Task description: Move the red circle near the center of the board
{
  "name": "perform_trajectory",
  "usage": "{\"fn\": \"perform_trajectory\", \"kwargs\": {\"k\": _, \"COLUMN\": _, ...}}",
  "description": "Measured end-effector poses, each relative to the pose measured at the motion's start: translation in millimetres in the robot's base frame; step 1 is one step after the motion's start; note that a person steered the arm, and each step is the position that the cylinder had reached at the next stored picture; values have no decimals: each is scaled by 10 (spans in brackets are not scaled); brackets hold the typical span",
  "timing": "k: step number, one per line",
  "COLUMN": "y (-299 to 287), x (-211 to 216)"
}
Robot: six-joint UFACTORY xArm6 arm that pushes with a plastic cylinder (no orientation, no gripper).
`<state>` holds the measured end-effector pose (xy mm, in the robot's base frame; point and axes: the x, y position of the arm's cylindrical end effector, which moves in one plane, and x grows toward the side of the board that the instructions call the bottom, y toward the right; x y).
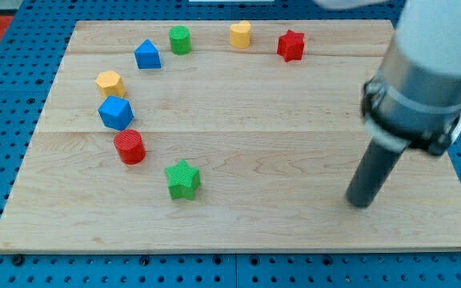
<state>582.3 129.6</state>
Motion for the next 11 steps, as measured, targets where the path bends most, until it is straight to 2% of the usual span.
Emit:
{"fn": "perform_trajectory", "kwargs": {"k": 1, "y": -859, "x": 359}}
{"fn": "perform_trajectory", "kwargs": {"k": 2, "y": -2242, "x": 271}}
{"fn": "perform_trajectory", "kwargs": {"k": 3, "y": -3069, "x": -348}}
{"fn": "perform_trajectory", "kwargs": {"k": 4, "y": -2944, "x": -1002}}
{"fn": "perform_trajectory", "kwargs": {"k": 5, "y": -2773, "x": -1219}}
{"fn": "perform_trajectory", "kwargs": {"k": 7, "y": -1106, "x": -1261}}
{"fn": "perform_trajectory", "kwargs": {"k": 8, "y": -509, "x": -1280}}
{"fn": "perform_trajectory", "kwargs": {"k": 9, "y": -29, "x": -1332}}
{"fn": "perform_trajectory", "kwargs": {"k": 10, "y": -184, "x": -2064}}
{"fn": "perform_trajectory", "kwargs": {"k": 11, "y": 207, "x": -1724}}
